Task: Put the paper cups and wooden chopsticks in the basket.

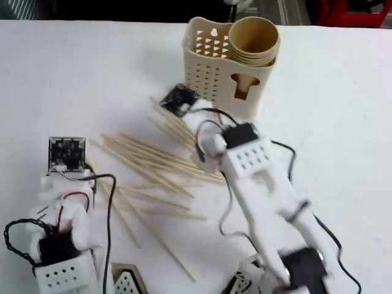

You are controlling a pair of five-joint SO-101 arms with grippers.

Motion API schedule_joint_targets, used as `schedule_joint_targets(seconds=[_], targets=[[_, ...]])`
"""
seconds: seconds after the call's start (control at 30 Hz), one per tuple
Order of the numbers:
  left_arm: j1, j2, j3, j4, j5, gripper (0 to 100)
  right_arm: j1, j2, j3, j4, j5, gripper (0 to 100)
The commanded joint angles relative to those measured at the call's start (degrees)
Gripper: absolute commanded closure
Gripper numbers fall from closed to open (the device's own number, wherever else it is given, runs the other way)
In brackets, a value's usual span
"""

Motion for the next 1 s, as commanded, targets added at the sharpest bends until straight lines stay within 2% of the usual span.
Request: schedule_joint_targets(seconds=[0.0,0.33,0.63,0.87,0.97], targets=[[-0.48,-3.47,3.78,-1.49,-0.79,85,-1.27,9.01,-8.79,-1.27,0.7,80.7],[-0.48,-10.68,7.74,-1.32,-0.88,85,-1.54,33.19,-29.45,-1.01,0.79,80.7],[-0.75,-13.67,9.05,-0.97,-0.97,85,-1.54,46.11,-37.8,-1.27,0.79,81.2],[-0.75,-13.67,9.05,-0.97,-0.97,85,-1.45,50.86,-39.47,-0.57,0.79,95.5],[-0.75,-13.67,9.14,-0.97,-0.97,85,-1.98,50.86,-39.56,2.15,0.79,96.4]])
